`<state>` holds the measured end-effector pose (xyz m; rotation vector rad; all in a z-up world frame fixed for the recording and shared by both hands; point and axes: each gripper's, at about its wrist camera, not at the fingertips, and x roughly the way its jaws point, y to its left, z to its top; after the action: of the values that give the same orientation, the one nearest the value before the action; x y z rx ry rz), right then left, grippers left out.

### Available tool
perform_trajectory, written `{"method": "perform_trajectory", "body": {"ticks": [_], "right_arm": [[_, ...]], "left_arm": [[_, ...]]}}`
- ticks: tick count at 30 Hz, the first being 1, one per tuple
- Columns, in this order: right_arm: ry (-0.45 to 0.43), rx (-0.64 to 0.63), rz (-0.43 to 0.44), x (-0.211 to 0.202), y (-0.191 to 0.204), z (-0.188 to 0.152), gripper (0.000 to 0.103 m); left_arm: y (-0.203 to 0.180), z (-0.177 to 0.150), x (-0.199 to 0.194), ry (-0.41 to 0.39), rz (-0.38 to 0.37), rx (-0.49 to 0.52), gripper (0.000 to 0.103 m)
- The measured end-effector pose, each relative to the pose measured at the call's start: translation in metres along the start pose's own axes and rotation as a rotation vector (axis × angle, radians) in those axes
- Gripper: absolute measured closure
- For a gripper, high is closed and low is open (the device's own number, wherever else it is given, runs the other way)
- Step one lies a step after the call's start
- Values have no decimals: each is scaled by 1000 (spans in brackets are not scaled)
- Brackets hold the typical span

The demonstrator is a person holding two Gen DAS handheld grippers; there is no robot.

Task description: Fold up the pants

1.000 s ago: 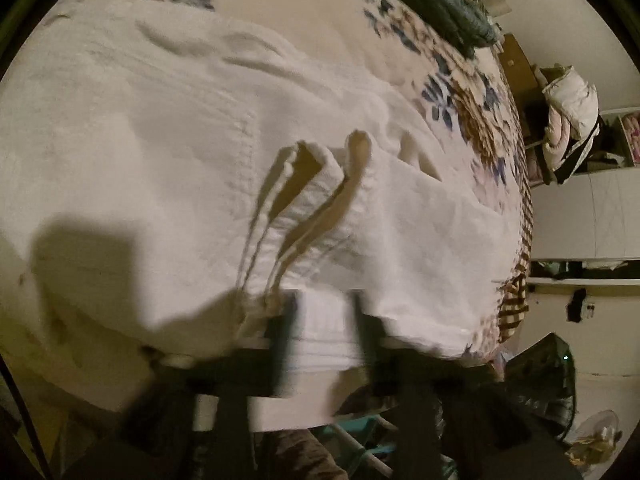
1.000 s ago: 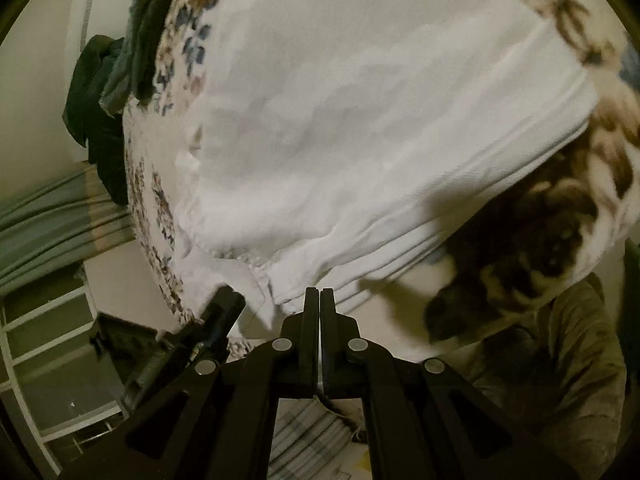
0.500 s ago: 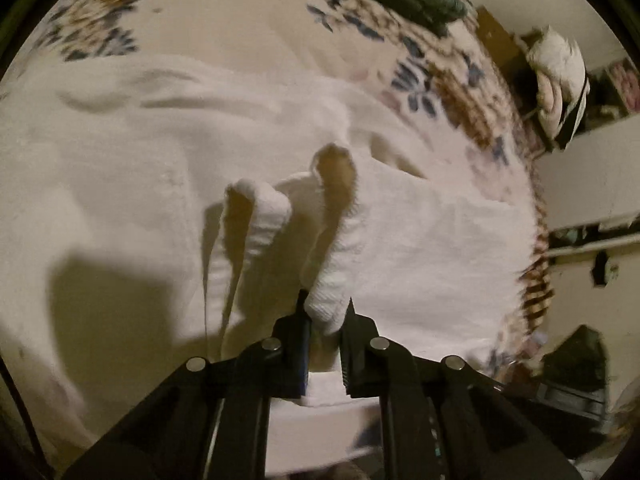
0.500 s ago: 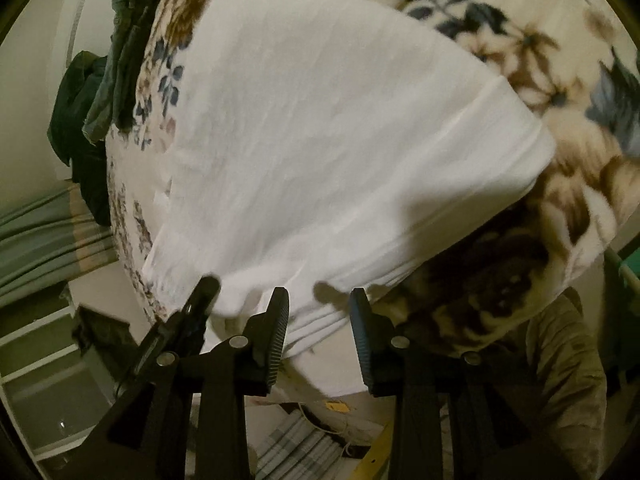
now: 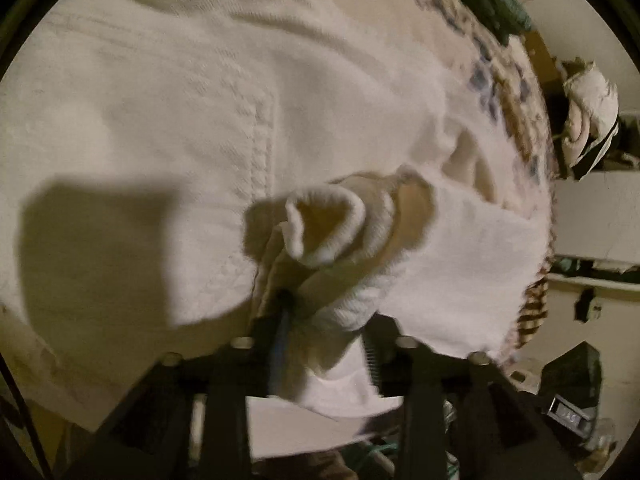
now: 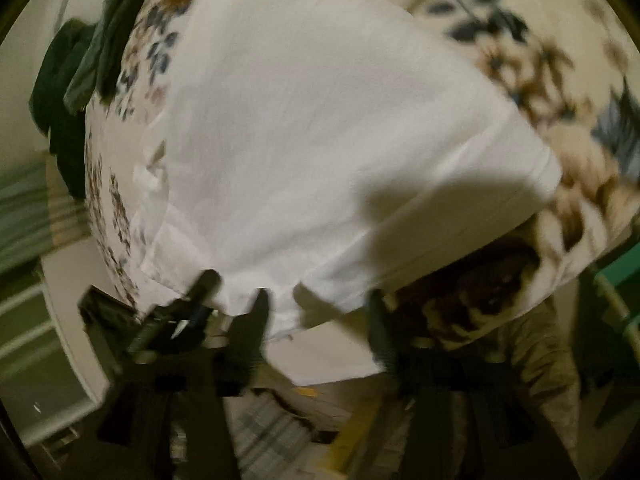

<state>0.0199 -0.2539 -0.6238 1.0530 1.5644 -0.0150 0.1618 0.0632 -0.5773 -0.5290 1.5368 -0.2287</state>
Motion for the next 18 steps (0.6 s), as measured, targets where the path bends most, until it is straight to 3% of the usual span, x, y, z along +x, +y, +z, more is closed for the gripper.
{"method": "perform_trajectory", "body": {"ticks": [1,2,3,9,12,15,16,17,18], "right_arm": [[-8,-25,-12,-3,4,0,37],[-14,-60,-28,-7,10,0,37],[-16,-89,-41,-11,15,-1,37],[-30,-179,-77,-18,37,6,37],[-32,-161,-96,-11,39,16,37],[-41,-147,-110,-5,39,19,37],[-49,-145,-122,-5,40,20,37],[-58,-143,-135,-5,38,20,37],[-60,-141,-141,-5,37,21,37]], "left_arm": [[2,-2,-11,-29,-9,-11,53],[3,-4,-18,-51,-6,-19,33],[8,-6,-28,-75,8,-31,21],[25,10,-24,-92,-64,-86,21],[11,29,-4,-47,-81,-48,21],[-7,40,10,-40,-42,41,21],[-10,40,10,-47,-35,74,23],[-13,40,7,-67,-54,108,62],[-15,40,2,-79,-84,137,77]]}}
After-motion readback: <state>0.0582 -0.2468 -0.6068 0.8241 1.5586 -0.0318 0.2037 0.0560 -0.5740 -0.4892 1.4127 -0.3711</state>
